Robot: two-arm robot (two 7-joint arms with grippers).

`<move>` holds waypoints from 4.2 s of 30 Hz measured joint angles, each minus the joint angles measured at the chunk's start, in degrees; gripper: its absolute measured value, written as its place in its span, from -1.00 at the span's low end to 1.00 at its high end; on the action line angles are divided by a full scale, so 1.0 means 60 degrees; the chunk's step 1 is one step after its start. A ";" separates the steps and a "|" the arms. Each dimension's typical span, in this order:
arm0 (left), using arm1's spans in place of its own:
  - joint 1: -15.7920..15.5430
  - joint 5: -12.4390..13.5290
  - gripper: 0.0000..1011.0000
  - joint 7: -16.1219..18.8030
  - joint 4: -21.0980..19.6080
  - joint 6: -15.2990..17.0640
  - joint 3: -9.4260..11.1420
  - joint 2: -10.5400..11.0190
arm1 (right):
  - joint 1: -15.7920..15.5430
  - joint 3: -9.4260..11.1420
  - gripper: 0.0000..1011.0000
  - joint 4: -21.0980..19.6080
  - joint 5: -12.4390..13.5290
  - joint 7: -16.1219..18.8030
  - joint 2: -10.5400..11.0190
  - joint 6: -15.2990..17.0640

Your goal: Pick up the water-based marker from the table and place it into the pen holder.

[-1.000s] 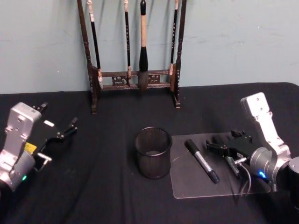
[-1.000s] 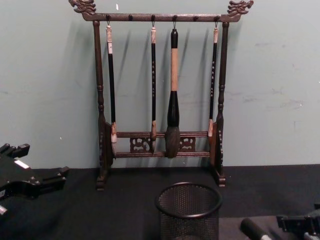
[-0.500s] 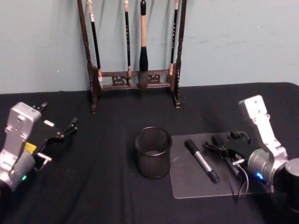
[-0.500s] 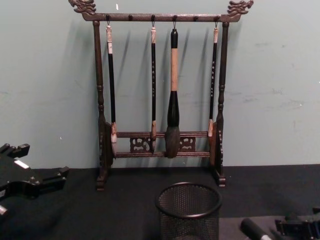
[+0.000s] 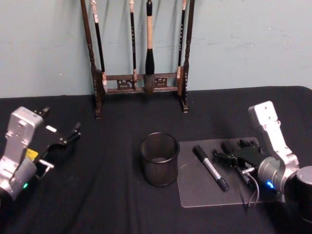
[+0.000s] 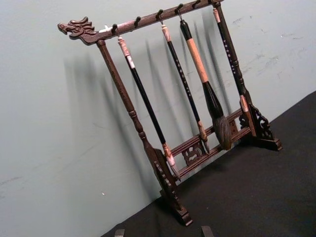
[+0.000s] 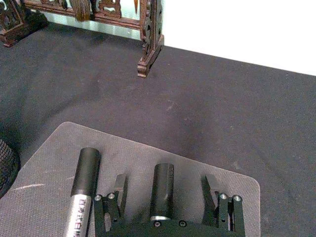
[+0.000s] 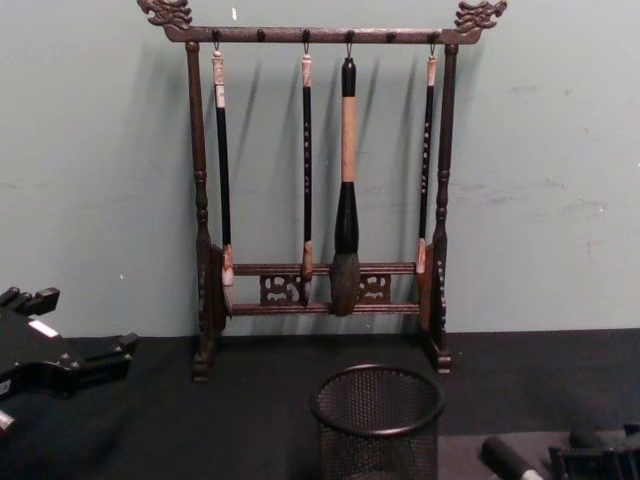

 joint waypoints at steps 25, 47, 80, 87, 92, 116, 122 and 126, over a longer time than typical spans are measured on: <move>0.0000 0.0001 0.98 0.0000 0.0000 0.0000 0.0000 0.0000 | -0.0005 0.0092 0.98 0.0081 -0.0223 0.0152 -0.0078 -0.0114; 0.0000 0.0000 0.98 0.0000 0.0000 0.0000 0.0000 0.0000 | -0.0006 0.0081 -0.54 0.0066 -0.0196 0.0134 -0.0078 -0.0092; 0.0000 0.0000 0.98 0.0000 0.0000 0.0000 0.0000 0.0000 | 0.0123 0.0458 -0.55 -0.0457 -0.0261 0.1322 -0.0225 -0.2256; 0.0000 0.0001 0.98 0.0000 0.0000 0.0000 0.0000 0.0000 | 0.0675 0.0388 -0.55 -0.0609 0.0093 0.1760 -0.0487 -0.3169; 0.0000 0.0001 0.98 0.0000 0.0000 0.0000 0.0001 0.0000 | 0.0841 0.0292 -0.55 -0.0616 0.0253 0.1905 -0.0583 -0.3393; -0.0001 0.0001 0.98 0.0000 0.0000 0.0000 0.0000 0.0000 | 0.1547 -0.1155 -0.55 -0.0071 0.1571 0.3082 -0.1014 -0.4481; 0.0000 0.0001 0.98 0.0000 0.0000 0.0000 0.0000 0.0000 | 0.1667 -0.1405 -0.55 0.0342 0.1753 0.3334 -0.1105 -0.4731; 0.0000 0.0001 0.98 0.0000 0.0000 0.0000 0.0001 0.0000 | 0.1746 -0.1524 -0.55 0.0579 0.1793 0.3438 -0.1155 -0.4817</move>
